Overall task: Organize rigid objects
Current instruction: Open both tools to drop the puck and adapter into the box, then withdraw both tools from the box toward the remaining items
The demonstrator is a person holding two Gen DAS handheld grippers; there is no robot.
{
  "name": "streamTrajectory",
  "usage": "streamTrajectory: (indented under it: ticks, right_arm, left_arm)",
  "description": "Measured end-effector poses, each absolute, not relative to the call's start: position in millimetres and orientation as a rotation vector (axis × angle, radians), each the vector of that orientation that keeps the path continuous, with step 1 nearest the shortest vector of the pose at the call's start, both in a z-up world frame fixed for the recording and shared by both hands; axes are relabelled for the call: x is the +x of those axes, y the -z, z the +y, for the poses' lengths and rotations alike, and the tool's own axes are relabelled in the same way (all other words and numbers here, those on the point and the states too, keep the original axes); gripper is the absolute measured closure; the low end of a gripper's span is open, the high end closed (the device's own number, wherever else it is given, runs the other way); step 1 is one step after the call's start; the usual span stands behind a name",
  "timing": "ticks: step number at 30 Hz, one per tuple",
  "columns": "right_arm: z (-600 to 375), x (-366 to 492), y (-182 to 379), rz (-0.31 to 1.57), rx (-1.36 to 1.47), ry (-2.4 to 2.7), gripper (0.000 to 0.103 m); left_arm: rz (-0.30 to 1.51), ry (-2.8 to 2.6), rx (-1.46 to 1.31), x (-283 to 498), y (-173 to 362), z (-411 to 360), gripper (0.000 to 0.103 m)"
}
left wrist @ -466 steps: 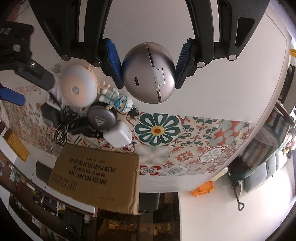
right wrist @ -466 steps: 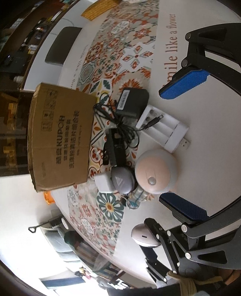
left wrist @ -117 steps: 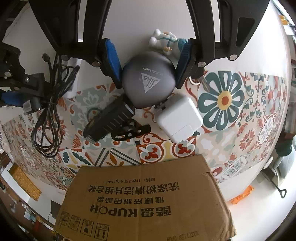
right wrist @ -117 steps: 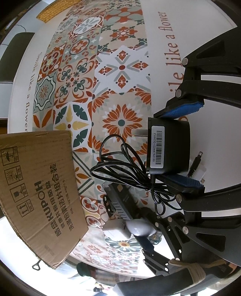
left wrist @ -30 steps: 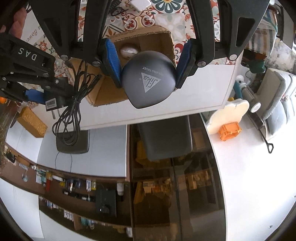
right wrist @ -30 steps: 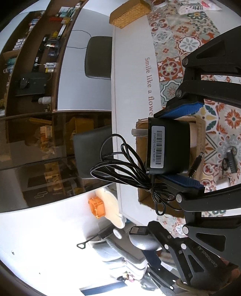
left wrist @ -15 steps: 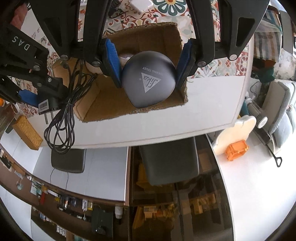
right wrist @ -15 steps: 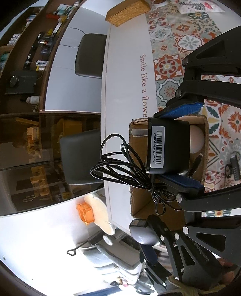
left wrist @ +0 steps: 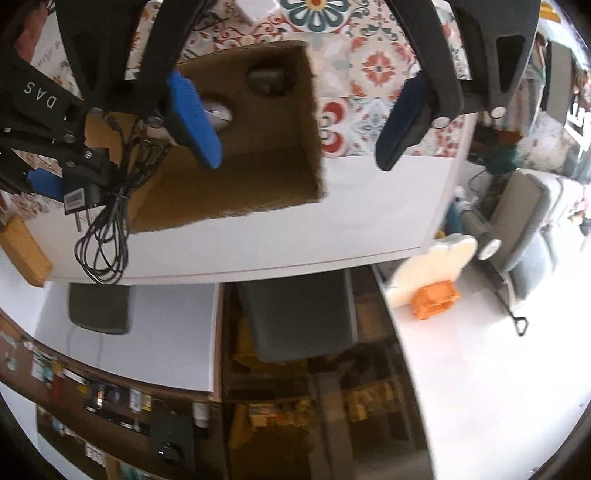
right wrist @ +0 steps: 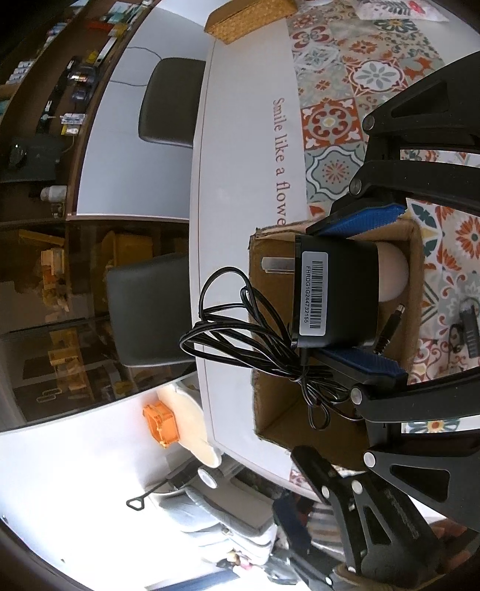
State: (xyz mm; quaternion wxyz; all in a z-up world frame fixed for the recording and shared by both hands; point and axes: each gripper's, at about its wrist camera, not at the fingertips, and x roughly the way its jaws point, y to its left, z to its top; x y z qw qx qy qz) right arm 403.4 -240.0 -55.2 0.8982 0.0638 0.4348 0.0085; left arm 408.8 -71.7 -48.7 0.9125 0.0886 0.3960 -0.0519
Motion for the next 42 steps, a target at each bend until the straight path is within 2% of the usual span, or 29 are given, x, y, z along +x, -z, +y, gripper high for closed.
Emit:
streamTrajectory:
  ticks: [2,11,12,13,15,42]
  right_arm:
    - [-236.9,407.7,56.3,0.906,0.128,-0.029,0.048]
    - [-217.1,427.2,70.9,0.966,0.117,-0.096,0.047]
    - [-215.6,428.3,73.5,0.974,0.116,-0.1,0.042]
    - [-215.5,429.5,75.4,0.976,0.12,-0.093,0.029]
    - [-217.9,428.3,75.8,0.951,0.129,-0.064,0.02]
    - [-221.4,323.1,43.6,0.863,0.126,-0.029,0.02]
  left_arm:
    - [0.812,0.074,0.171,408.1,48.8,-64.4,0.009]
    - [0.81,0.017,0.139,409.6,51.2,-44.7,0.009]
    - [0.81,0.011,0.135,409.4,51.5,-43.0,0.009]
    - [0.81,0.008,0.131,409.1,51.6,-41.9,0.009]
    - [0.811,0.0,0.126,408.0,52.3,-40.0,0.009]
    - [0.779,0.044,0.12,313.8,44.4,-36.2,0.007]
